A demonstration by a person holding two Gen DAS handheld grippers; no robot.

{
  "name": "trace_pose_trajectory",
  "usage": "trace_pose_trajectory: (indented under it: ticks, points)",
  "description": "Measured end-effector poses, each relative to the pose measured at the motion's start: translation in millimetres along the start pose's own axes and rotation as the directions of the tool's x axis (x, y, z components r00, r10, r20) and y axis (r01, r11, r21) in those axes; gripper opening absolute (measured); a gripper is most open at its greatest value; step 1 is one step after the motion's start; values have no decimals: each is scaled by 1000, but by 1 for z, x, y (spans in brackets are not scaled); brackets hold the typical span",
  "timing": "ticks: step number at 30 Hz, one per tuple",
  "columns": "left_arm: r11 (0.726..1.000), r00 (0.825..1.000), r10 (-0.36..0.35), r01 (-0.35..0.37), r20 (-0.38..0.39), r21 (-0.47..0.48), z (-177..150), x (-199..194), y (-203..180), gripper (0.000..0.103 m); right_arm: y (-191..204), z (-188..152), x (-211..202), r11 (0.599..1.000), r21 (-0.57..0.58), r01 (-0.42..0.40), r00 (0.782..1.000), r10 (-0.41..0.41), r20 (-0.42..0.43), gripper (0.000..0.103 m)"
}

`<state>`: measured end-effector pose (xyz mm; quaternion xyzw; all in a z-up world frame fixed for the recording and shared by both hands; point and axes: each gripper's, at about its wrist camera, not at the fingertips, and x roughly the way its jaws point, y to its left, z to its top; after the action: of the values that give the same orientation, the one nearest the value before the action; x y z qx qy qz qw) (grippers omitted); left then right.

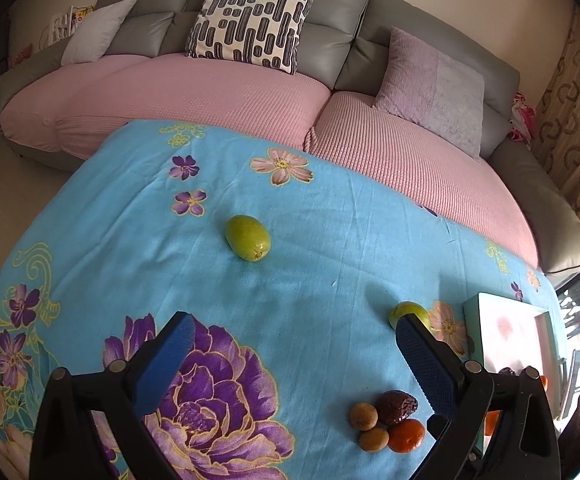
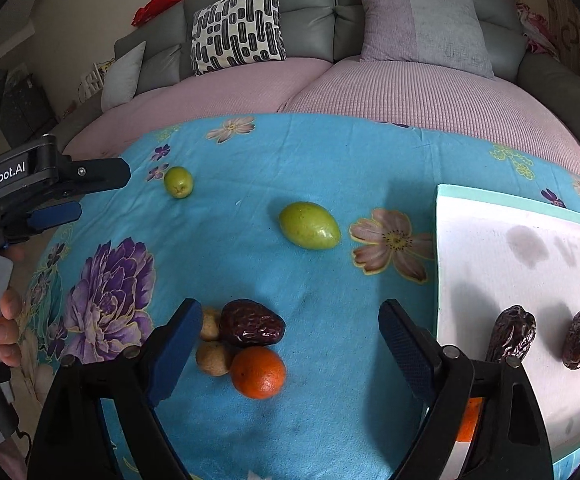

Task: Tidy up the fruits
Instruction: 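Move both grippers back from the tray toward the remaining fruits, then grasp a dark red date with the right gripper while the left grasps a small brown fruit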

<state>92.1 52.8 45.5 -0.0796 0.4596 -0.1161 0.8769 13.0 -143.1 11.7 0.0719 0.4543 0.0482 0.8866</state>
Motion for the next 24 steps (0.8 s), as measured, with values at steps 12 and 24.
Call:
trace_pose_trajectory:
  ticks: [12, 24]
  points:
    - [999, 985, 4, -13, -172, -50, -14, 44, 11, 101, 17, -10, 35, 999, -32, -13, 994, 9, -109, 71]
    - [999, 980, -6, -3, -198, -42, -17, 52, 6, 102, 14, -9, 38, 1000, -5, -20, 993, 19, -113, 48]
